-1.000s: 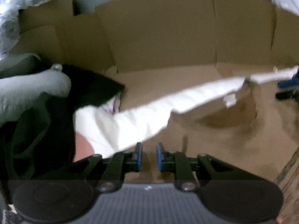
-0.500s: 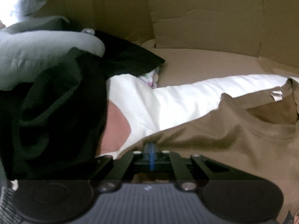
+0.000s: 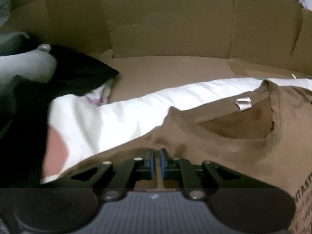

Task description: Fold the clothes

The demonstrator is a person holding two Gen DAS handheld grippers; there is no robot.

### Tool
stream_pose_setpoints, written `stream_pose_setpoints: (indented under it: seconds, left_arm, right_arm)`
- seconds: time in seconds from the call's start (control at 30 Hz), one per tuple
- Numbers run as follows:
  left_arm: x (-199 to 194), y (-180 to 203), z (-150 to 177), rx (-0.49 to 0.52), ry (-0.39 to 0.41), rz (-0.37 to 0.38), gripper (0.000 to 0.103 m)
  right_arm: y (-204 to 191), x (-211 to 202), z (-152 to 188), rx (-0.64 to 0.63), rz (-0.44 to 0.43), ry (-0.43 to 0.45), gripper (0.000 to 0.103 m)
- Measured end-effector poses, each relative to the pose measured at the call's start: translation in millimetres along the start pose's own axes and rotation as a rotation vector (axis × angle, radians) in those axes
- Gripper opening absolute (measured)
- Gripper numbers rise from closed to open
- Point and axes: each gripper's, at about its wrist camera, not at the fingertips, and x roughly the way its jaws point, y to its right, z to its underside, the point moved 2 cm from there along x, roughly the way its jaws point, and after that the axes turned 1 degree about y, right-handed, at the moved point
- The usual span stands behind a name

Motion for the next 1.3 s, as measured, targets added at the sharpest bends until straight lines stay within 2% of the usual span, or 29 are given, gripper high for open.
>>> stream_pose_setpoints:
  seconds: [0.2,0.4,0.5,0.57,0.7,0.8,0.9,0.97,1.03,1.2,1.3]
  left_arm:
    - [24,4,-17,-0.046,-0.002,-0.013,0.006]
    - [16,7,-31,-0.057,0.003,-0.047,0.006]
    - [1,6,-33,-0.083,0.015,-0.054,0.019]
    - [-10,12,-30,-0.077,0.003,-0.061,0.034]
    - [-32,27,-26,-0.054,-0.015,-0.067,0.035]
    - [-52,43,-23,-0.017,-0.009,-0.07,0.041]
    - [-75,57,-24,-0.024,0.004,-0.043,0.043]
    - [-92,65,-26,-0.032,0.021,-0.034,0.051]
    - [-107,73,-25,-0.023,0.035,-0.024,0.053]
    - [-140,88,-19,-0.002,0.056,-0.018,0.053]
    - [-157,99,-8,0.046,0.089,-0.016,0.056]
  right_arm:
    - [9,4,-4,0.057,-0.006,0.026,0.041]
    - [28,-19,-17,0.13,-0.019,0.07,0.041]
    - [42,-43,-11,0.111,0.012,0.072,0.041]
    - [53,-60,-2,0.102,0.041,0.062,0.041]
    - [74,-95,19,0.154,0.067,0.058,0.041]
    - [82,-119,38,0.164,0.073,0.052,0.041]
    - [85,-139,54,0.166,0.069,0.049,0.042]
    - [85,-150,62,0.168,0.062,0.048,0.042]
    - [89,-160,69,0.186,0.06,0.049,0.042]
    - [100,-168,88,0.241,0.045,0.058,0.042]
    - [110,-165,96,0.331,0.024,0.069,0.043]
